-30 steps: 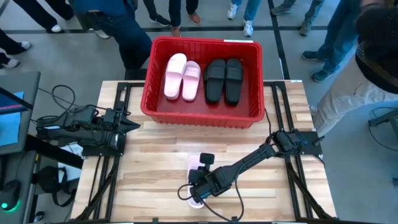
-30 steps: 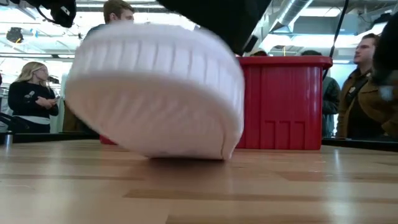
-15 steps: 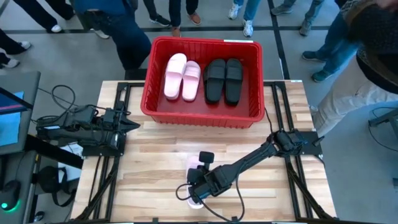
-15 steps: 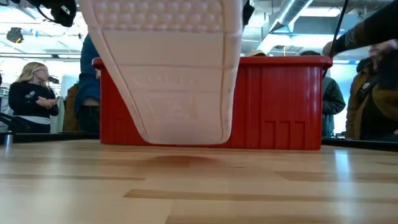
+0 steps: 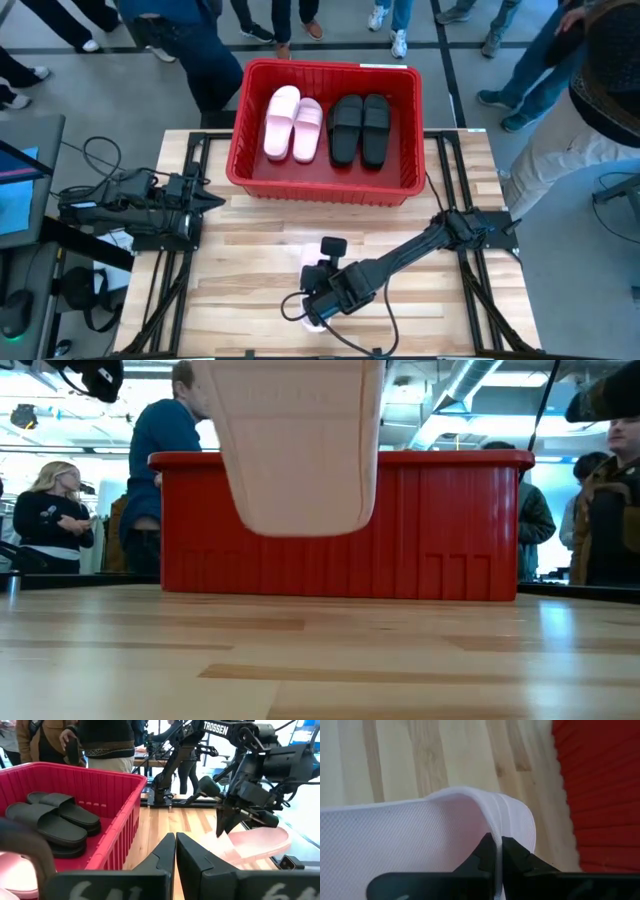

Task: Pick and place slides into bin
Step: Put the pink slide into the red container

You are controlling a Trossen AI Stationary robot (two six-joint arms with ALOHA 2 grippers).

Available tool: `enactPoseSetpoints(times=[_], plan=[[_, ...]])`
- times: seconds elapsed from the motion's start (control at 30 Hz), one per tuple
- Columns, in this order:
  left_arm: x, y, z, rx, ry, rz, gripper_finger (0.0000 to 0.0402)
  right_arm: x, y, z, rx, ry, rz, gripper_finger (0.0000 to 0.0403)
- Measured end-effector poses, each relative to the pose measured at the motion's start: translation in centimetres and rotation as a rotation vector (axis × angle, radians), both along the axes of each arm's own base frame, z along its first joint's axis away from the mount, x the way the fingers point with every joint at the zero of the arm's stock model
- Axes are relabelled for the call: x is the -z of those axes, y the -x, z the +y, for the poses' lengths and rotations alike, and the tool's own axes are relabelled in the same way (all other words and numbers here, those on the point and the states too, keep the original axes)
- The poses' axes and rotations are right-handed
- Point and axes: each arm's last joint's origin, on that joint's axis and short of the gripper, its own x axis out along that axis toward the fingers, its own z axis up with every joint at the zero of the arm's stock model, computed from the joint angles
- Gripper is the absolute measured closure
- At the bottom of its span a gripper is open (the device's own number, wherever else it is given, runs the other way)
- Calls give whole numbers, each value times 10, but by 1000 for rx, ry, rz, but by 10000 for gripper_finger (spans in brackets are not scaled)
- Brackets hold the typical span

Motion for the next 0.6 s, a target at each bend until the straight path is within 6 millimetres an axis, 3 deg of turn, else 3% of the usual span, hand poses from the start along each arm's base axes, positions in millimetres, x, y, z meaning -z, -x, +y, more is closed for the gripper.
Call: enactPoseSetpoints(times=[0.6], plan=[[-1,0,1,-28,-18,-15,397,-62,7,-19,-1,61,-7,402]])
